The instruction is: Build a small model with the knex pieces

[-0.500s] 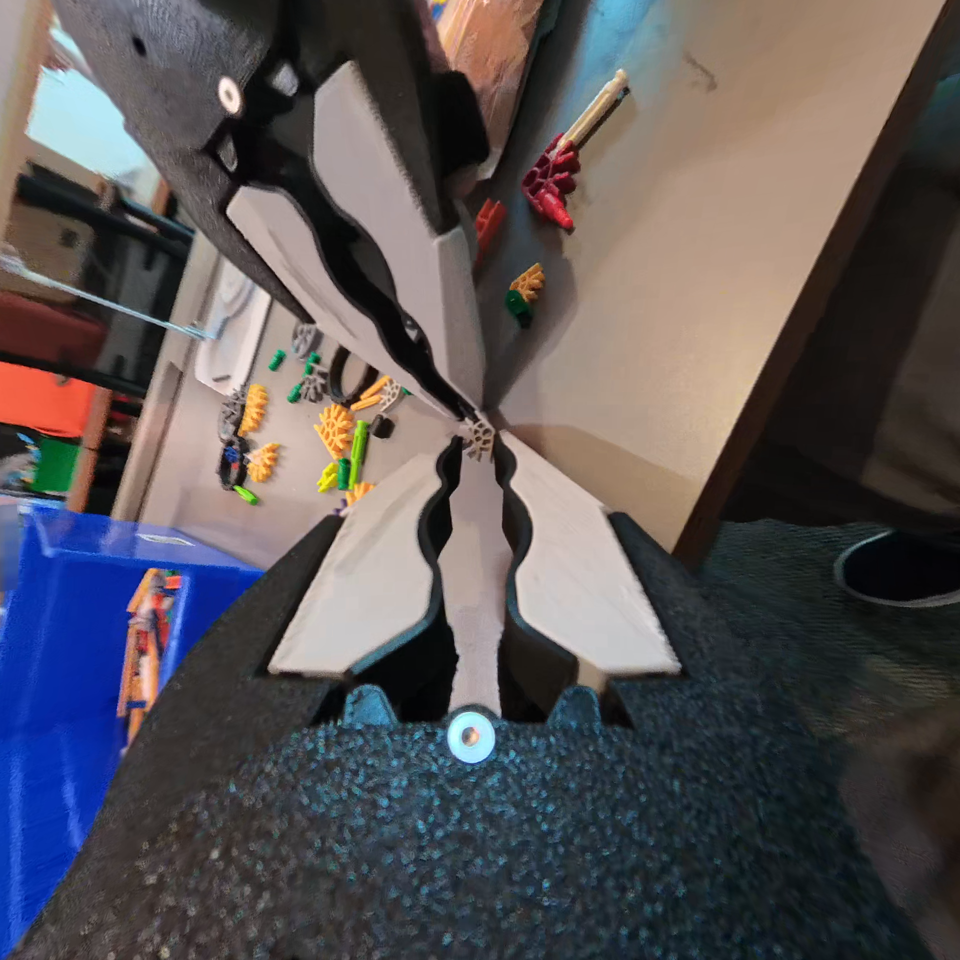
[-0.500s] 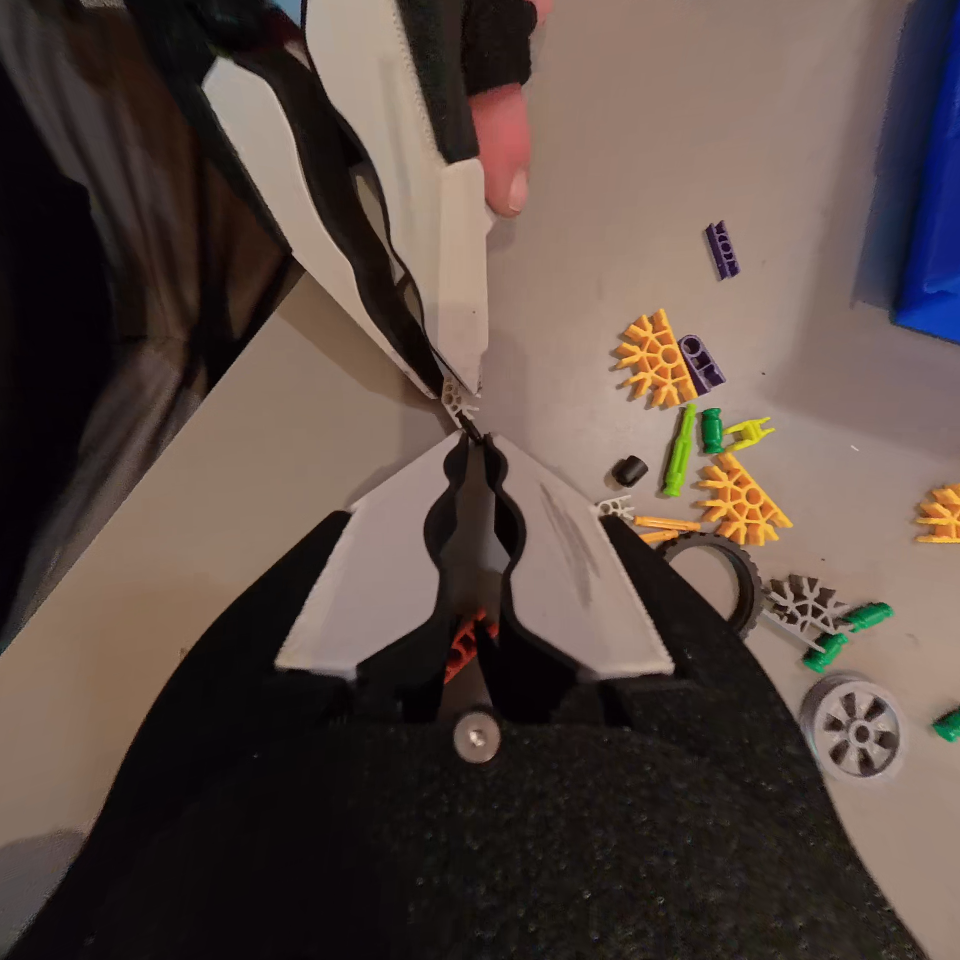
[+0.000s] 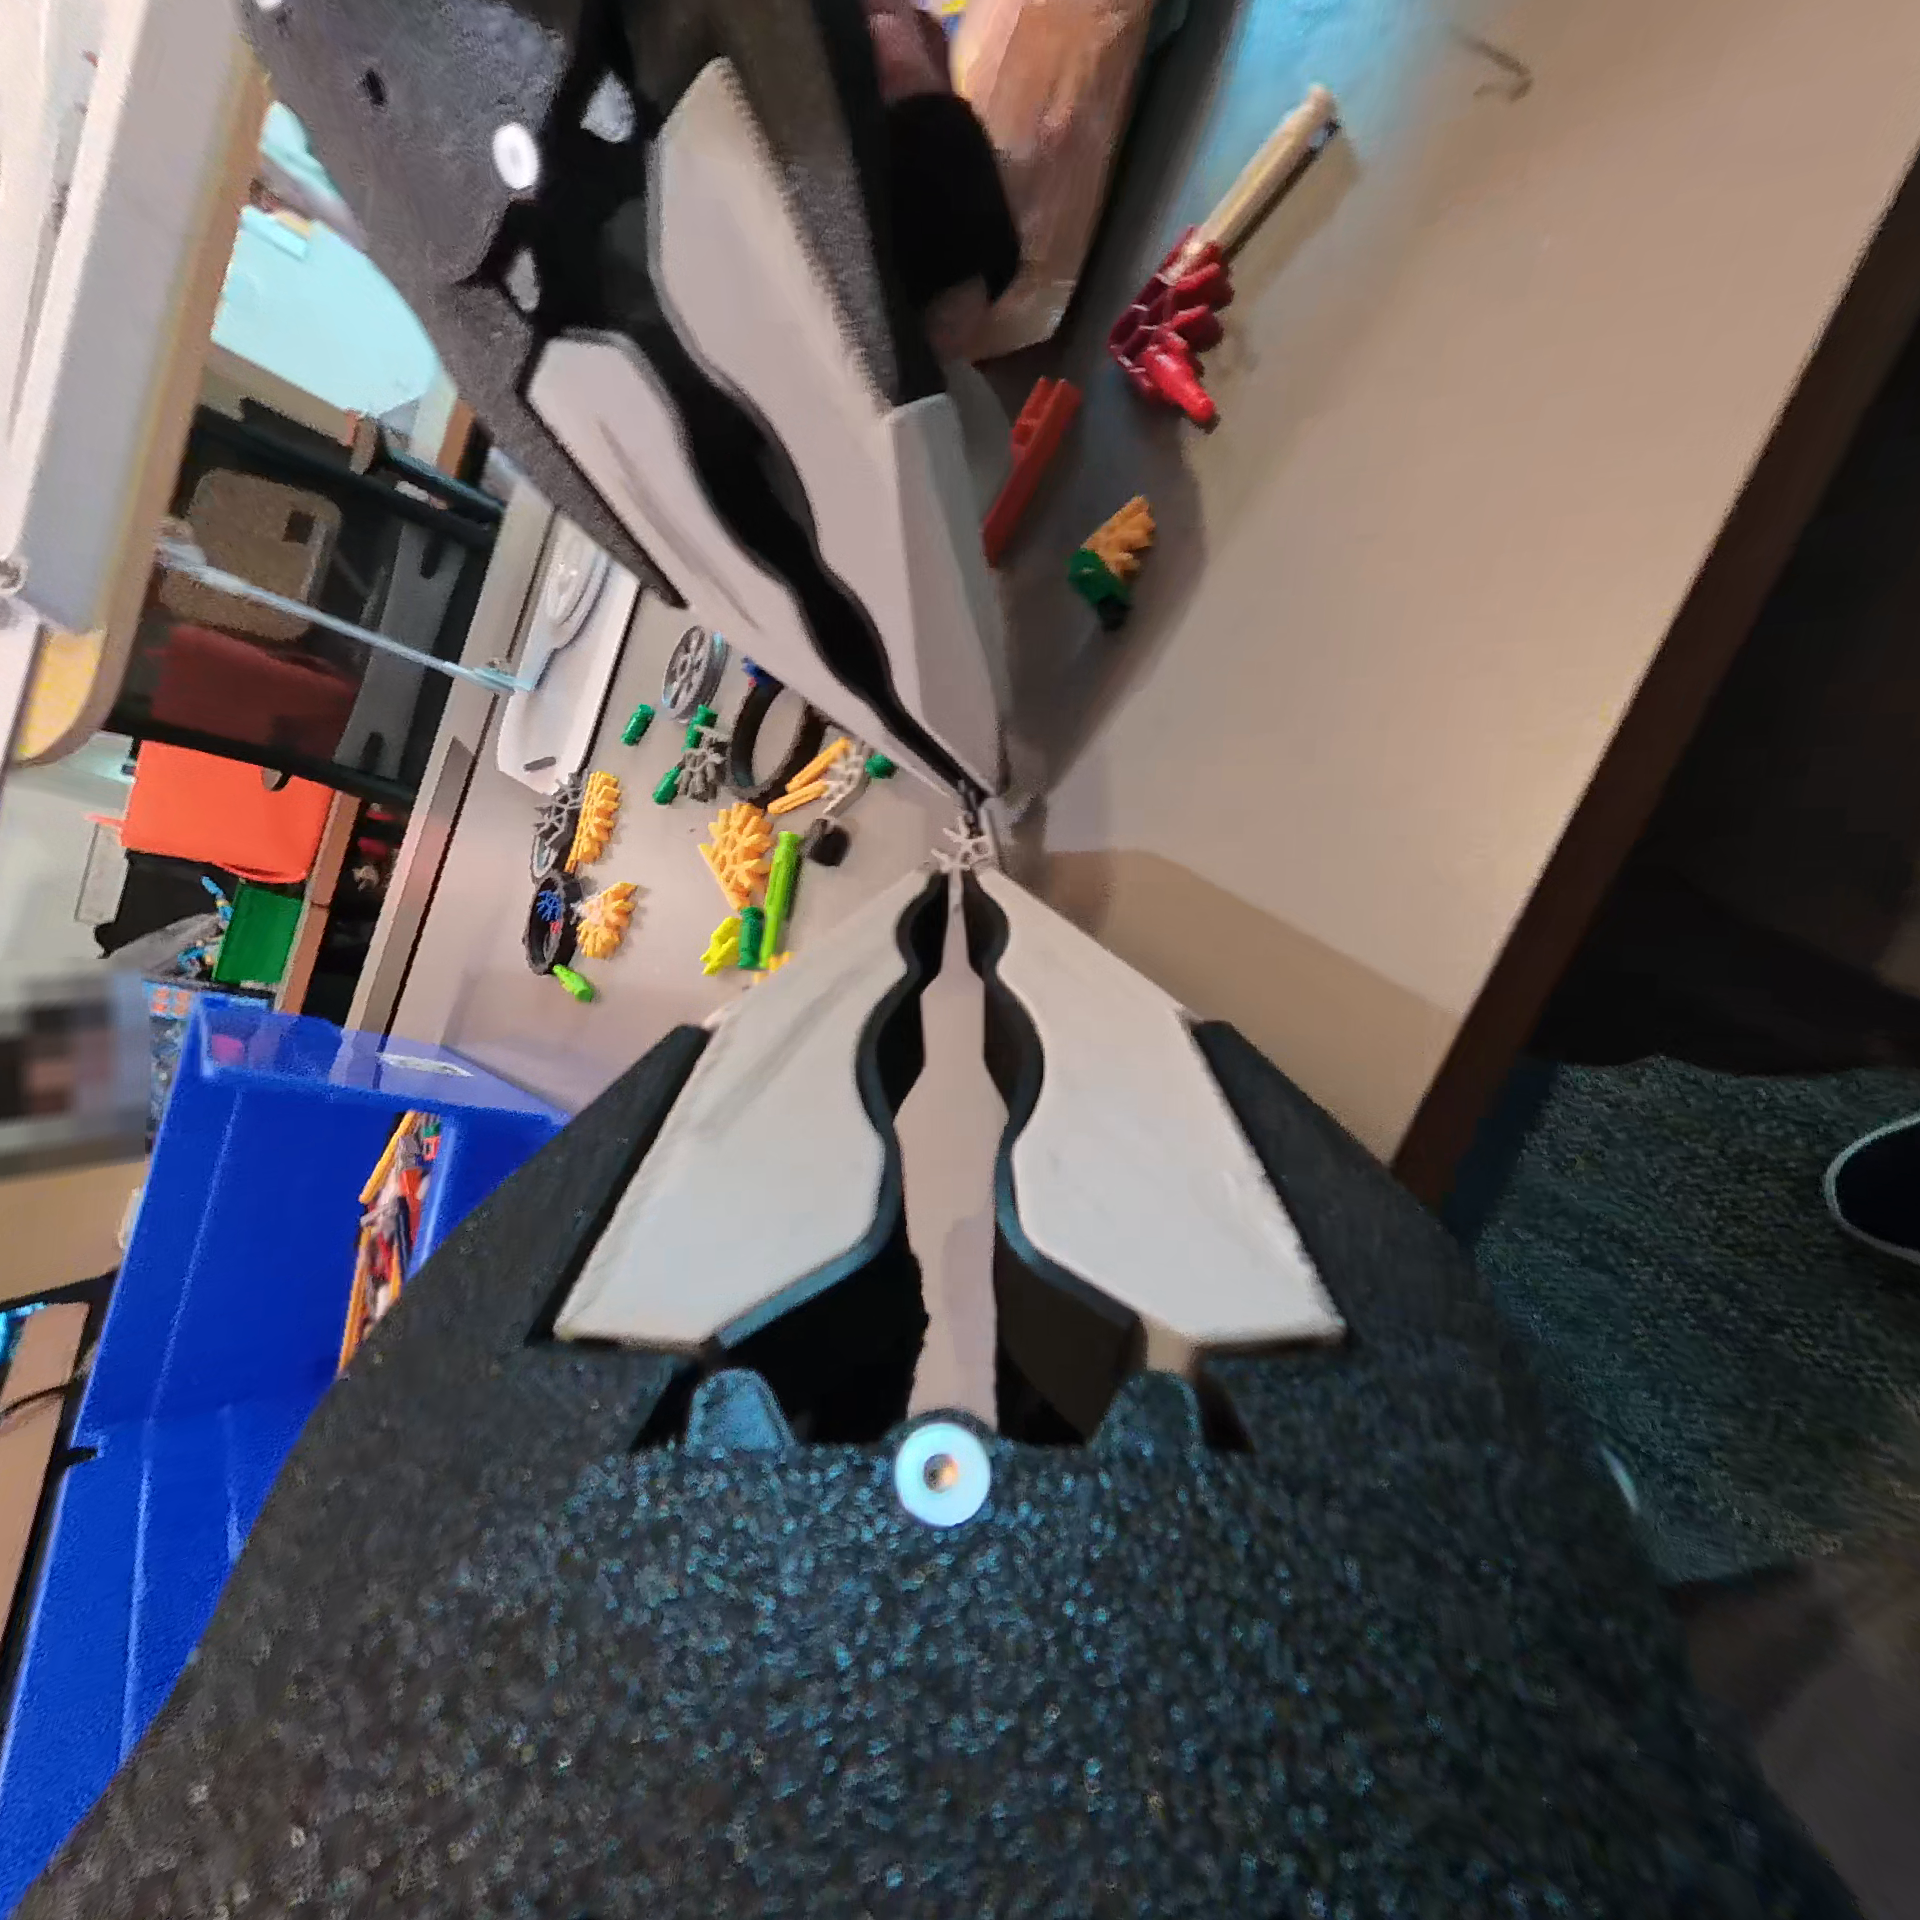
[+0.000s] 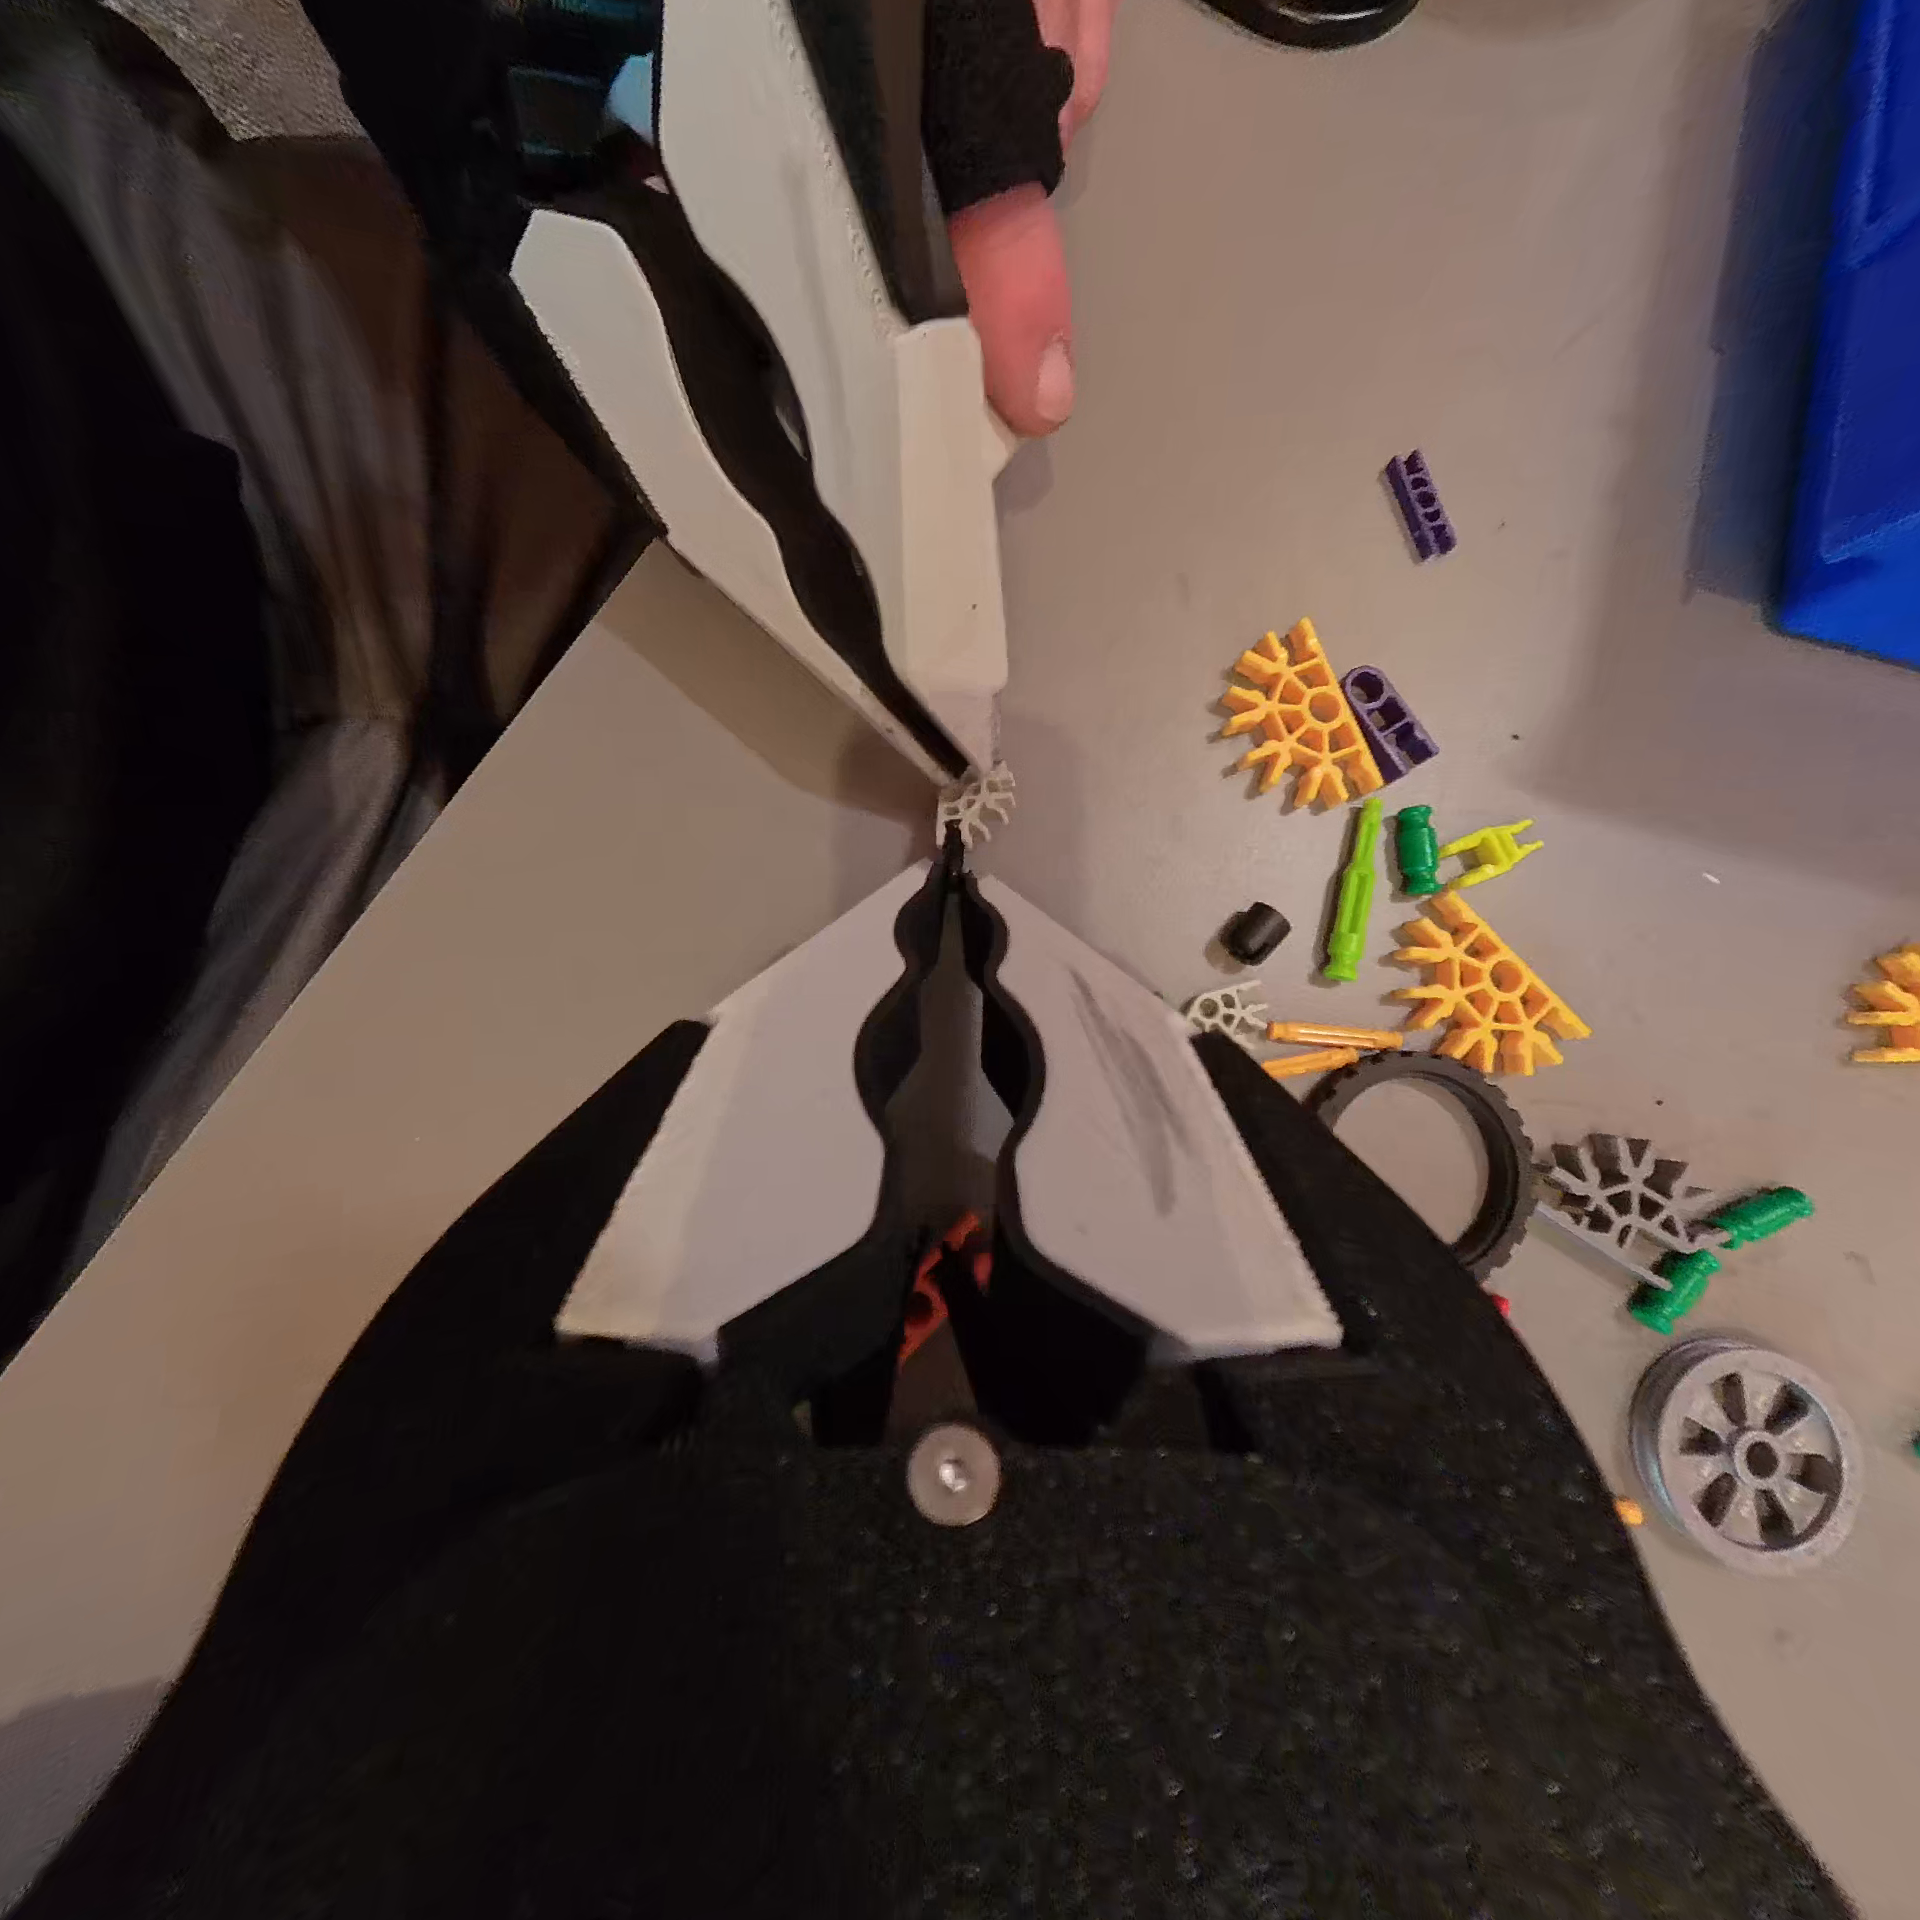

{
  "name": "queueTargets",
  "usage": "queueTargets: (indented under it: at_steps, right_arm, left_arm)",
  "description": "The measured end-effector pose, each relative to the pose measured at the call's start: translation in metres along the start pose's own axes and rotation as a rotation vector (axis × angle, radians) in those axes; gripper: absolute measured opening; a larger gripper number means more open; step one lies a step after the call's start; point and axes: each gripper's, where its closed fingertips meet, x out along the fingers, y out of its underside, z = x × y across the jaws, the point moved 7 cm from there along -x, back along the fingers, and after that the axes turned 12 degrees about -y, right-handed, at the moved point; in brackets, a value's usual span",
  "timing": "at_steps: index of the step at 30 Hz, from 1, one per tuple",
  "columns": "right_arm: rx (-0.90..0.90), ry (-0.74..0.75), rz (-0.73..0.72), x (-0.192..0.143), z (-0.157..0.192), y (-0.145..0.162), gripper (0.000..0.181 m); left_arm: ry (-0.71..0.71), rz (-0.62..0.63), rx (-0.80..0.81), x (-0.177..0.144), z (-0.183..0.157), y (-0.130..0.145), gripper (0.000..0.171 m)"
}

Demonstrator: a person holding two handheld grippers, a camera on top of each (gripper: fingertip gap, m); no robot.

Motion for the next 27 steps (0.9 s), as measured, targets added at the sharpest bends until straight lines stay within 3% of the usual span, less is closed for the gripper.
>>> queueTargets:
  at_steps: [5, 13, 27]
  right_arm:
    - [-0.022, 0.068, -0.018, -0.008, -0.002, -0.003, 0.001]
    - [-0.064, 0.15, -0.061, -0.018, -0.005, -0.009, 0.0]
    - [-0.067, 0.168, -0.11, -0.026, -0.005, -0.011, 0.001]
  left_arm:
    - [-0.022, 0.019, -0.133, 0.002, 0.016, 0.006, 0.01]
    - [0.09, -0.014, -0.43, 0.008, 0.038, 0.007, 0.023]
    - [0.108, -0.042, -0.539, 0.009, 0.051, 0.013, 0.021]
